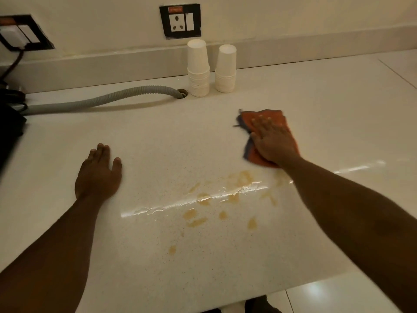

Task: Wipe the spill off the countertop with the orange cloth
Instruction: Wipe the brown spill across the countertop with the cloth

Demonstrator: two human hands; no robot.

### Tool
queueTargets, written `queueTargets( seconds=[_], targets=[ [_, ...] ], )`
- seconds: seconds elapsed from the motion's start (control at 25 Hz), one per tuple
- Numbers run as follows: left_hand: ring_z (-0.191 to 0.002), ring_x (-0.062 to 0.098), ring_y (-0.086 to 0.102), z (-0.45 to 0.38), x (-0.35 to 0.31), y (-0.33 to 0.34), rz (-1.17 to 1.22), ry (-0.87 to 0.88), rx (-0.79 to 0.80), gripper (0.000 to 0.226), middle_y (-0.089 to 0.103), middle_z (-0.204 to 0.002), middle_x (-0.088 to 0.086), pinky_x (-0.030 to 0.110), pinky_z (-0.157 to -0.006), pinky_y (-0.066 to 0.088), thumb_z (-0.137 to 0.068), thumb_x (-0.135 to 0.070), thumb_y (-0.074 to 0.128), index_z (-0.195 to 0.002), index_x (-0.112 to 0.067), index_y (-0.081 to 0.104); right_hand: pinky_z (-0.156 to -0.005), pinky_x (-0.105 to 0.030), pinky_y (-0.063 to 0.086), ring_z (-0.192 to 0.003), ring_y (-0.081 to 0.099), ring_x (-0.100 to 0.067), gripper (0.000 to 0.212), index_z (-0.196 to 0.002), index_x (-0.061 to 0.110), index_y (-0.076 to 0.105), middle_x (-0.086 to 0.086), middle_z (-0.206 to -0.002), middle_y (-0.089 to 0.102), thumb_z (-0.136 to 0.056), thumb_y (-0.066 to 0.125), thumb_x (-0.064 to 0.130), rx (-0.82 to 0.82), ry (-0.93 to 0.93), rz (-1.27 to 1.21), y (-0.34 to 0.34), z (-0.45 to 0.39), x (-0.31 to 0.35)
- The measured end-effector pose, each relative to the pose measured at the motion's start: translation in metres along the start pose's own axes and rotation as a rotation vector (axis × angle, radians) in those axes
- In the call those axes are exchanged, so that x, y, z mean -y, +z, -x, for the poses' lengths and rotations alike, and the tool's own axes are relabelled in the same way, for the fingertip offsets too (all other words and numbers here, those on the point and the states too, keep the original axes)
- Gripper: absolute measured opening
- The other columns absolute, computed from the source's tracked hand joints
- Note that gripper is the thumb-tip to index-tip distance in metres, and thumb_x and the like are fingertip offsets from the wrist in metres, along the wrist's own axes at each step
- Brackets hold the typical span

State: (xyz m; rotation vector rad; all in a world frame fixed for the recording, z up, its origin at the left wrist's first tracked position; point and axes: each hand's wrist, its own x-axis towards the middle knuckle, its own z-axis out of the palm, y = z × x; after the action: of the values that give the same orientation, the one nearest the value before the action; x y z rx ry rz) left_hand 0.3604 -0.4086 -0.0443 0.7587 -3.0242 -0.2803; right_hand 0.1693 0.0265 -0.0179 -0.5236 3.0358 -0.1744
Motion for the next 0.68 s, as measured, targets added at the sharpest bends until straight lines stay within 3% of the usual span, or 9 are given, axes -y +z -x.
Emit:
queueTargets(
  seconds=[0.2,0.36,0.44,0.68],
  targets=[
    [-0.150,0.022,0.007,0.001,-0.003,-0.004,0.002,0.010,0.005,0.063,0.007,-0.163,0.003,0.039,-0.120,0.008,-0.100,-0.046,0.020,-0.154,-0.015,0.011,-0.120,-0.054,0.009,-0.149,0.019,-0.030,0.056,-0.154,0.025,0.021,-0.004,-0.164,0.019,-0.101,0.021,0.044,-0.045,0.347,-0.006,-0.013,0.042,-0.109],
    [-0.150,0.024,0.009,0.001,-0.005,-0.001,-0.012,-0.006,-0.016,0.062,0.010,-0.163,0.005,0.039,-0.120,0.009,-0.100,-0.043,0.022,-0.154,-0.012,0.013,-0.116,-0.065,0.000,-0.151,0.004,-0.034,0.063,-0.155,0.032,0.007,-0.002,-0.166,0.005,-0.097,0.013,0.055,-0.001,0.659,-0.090,-0.011,0.058,-0.111],
    [-0.149,0.025,0.010,0.000,-0.006,0.000,-0.020,-0.012,-0.018,0.063,0.011,-0.163,0.006,0.038,-0.120,0.009,-0.100,-0.043,0.022,-0.153,-0.011,0.014,-0.115,-0.066,-0.001,-0.150,0.003,-0.035,0.064,-0.155,0.032,0.005,-0.003,-0.166,0.004,-0.096,0.013,0.055,0.007,0.637,-0.115,-0.012,0.049,-0.082],
    [-0.150,0.025,0.009,-0.001,-0.009,-0.001,-0.034,-0.015,-0.010,0.064,0.010,-0.163,0.007,0.038,-0.120,0.009,-0.099,-0.043,0.020,-0.153,-0.011,0.012,-0.117,-0.062,-0.002,-0.150,0.005,-0.034,0.066,-0.155,0.032,0.005,-0.002,-0.166,0.002,-0.096,0.015,0.060,0.075,0.176,-0.046,0.008,0.011,0.077]
  ],
)
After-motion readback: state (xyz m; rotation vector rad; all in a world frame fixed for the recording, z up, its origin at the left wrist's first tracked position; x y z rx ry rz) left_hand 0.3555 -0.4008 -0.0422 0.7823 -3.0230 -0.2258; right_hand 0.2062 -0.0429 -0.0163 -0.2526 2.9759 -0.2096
